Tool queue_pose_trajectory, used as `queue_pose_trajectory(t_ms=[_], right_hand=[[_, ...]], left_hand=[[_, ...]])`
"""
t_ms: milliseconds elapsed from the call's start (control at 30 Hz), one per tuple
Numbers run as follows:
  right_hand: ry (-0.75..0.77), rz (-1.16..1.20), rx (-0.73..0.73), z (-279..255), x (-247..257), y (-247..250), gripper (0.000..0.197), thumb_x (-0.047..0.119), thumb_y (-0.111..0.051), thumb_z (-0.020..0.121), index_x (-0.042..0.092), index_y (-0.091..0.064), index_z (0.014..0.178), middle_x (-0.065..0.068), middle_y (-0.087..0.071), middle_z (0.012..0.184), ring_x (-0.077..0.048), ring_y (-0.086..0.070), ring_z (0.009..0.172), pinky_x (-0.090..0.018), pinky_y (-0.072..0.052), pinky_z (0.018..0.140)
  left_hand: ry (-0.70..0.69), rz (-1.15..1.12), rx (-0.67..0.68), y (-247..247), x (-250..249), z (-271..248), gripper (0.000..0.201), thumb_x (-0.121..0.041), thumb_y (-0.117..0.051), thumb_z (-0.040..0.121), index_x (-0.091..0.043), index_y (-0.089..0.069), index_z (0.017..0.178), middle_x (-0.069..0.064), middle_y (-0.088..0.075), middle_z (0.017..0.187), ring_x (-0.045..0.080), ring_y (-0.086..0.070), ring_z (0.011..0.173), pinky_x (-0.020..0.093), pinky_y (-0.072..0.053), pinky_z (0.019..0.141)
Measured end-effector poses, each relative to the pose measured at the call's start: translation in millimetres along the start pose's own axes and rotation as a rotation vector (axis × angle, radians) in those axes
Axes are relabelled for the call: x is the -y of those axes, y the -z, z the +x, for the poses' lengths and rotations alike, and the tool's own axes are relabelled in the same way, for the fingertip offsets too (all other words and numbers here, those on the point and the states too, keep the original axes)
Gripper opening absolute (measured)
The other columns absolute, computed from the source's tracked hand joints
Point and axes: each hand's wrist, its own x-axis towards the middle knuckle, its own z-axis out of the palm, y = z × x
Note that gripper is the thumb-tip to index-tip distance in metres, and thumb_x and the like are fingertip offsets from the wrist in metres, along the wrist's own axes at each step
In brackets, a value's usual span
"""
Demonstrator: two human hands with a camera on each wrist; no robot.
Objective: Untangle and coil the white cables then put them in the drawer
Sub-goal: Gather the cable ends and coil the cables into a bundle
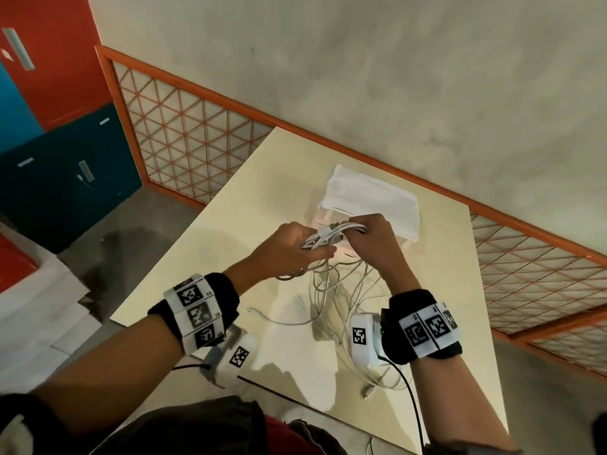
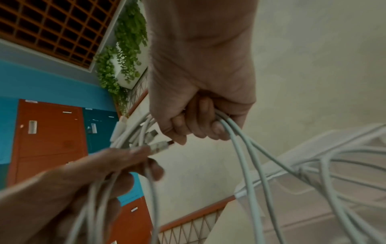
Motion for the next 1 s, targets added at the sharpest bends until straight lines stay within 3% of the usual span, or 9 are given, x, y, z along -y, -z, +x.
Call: queue_pose_trajectory(t_ms=[67, 200, 300, 500, 600, 667, 767, 867, 1000], right_hand=[[-0.02, 0.072, 0.033, -1, -7, 0, 0.029, 0.016, -0.057, 0.085, -0.002, -0.058, 0.063, -0.008, -0.038, 0.052, -0.014, -0.03, 0.048, -0.029, -0.026, 0.051], [-0.051, 0.19, 0.252, -6, -29, -7, 0.042, 0.038, -0.055, 0.092, 0.015, -0.053, 0.058, -0.003, -0.049, 0.053, -0.012, -0.048, 0.048, -0.024, -0.04, 0.057], [-0.065, 0.167, 0.359, -8, -49, -18, 0.042, 0.04, -0.054, 0.093, 0.012, -0.057, 0.061, -0.006, -0.055, 0.057, -0.012, -0.054, 0.053, -0.023, -0.041, 0.062], [-0.133, 0.157, 0.348, -9, -82, -15, 0.027, 0.029, -0.062, 0.089, 0.015, -0.058, 0.067, -0.001, -0.06, 0.064, -0.013, -0.058, 0.061, -0.029, -0.046, 0.069], [-0.15, 0.156, 0.283, -9, -93, -7, 0.026, 0.028, -0.061, 0.09, 0.016, -0.058, 0.068, -0.005, -0.059, 0.066, -0.016, -0.055, 0.062, -0.032, -0.043, 0.069], [-0.133, 0.195, 0.274, -8, -90, 2, 0.022, 0.02, -0.064, 0.088, 0.014, -0.055, 0.069, -0.001, -0.055, 0.064, -0.009, -0.054, 0.059, -0.023, -0.043, 0.064], [-0.103, 0.213, 0.264, -10, -76, 20, 0.015, 0.021, -0.061, 0.09, 0.009, -0.058, 0.08, 0.007, -0.057, 0.065, -0.003, -0.056, 0.059, -0.014, -0.043, 0.059], [-0.075, 0.168, 0.185, -6, -72, 34, 0.034, 0.037, -0.048, 0.095, 0.01, -0.062, 0.081, 0.0, -0.052, 0.061, -0.013, -0.051, 0.058, -0.029, -0.043, 0.066], [-0.164, -0.225, 0.224, 3, -76, 39, 0.045, 0.045, -0.043, 0.096, 0.015, -0.052, 0.064, -0.003, -0.053, 0.064, -0.021, -0.055, 0.06, -0.042, -0.048, 0.077]], left_hand=[[-0.075, -0.075, -0.014, 7, -2, 0, 0.023, -0.037, -0.064, 0.078, -0.019, -0.068, 0.065, 0.02, -0.059, 0.06, 0.012, -0.047, 0.053, 0.025, -0.035, 0.057], [-0.257, -0.113, -0.179, 19, -17, 0, 0.023, -0.024, -0.057, 0.085, -0.013, -0.059, 0.066, -0.008, -0.047, 0.053, 0.001, -0.04, 0.047, 0.015, -0.032, 0.049], [-0.356, -0.11, -0.242, 20, -26, -2, 0.033, -0.023, -0.055, 0.088, 0.008, -0.055, 0.076, 0.006, -0.041, 0.059, 0.006, -0.035, 0.051, 0.02, -0.03, 0.049], [-0.376, -0.34, -0.534, 40, -47, -2, 0.023, -0.011, -0.053, 0.095, -0.001, -0.057, 0.074, -0.011, -0.039, 0.043, 0.0, -0.03, 0.038, 0.011, -0.025, 0.04], [-0.279, -0.309, -0.667, 54, -40, 9, 0.029, -0.016, -0.057, 0.092, 0.006, -0.056, 0.071, -0.012, -0.037, 0.044, 0.001, -0.029, 0.038, 0.015, -0.024, 0.041], [-0.147, -0.222, -0.703, 58, -24, 17, 0.034, -0.021, -0.061, 0.086, 0.011, -0.058, 0.074, -0.001, -0.041, 0.051, 0.004, -0.033, 0.042, 0.022, -0.03, 0.046], [0.136, -0.022, -0.656, 62, 12, 26, 0.035, -0.036, -0.072, 0.076, -0.006, -0.061, 0.063, 0.0, -0.052, 0.054, 0.014, -0.047, 0.052, 0.028, -0.039, 0.056], [0.359, -0.08, -0.612, 62, 34, 25, 0.051, -0.05, -0.085, 0.054, -0.018, -0.046, 0.059, -0.004, -0.047, 0.056, 0.016, -0.048, 0.054, 0.029, -0.043, 0.059], [0.483, -0.369, -0.601, 58, 39, 24, 0.06, -0.044, -0.086, 0.059, -0.02, -0.031, 0.056, -0.002, -0.029, 0.052, 0.01, -0.024, 0.037, 0.016, -0.024, 0.035]])
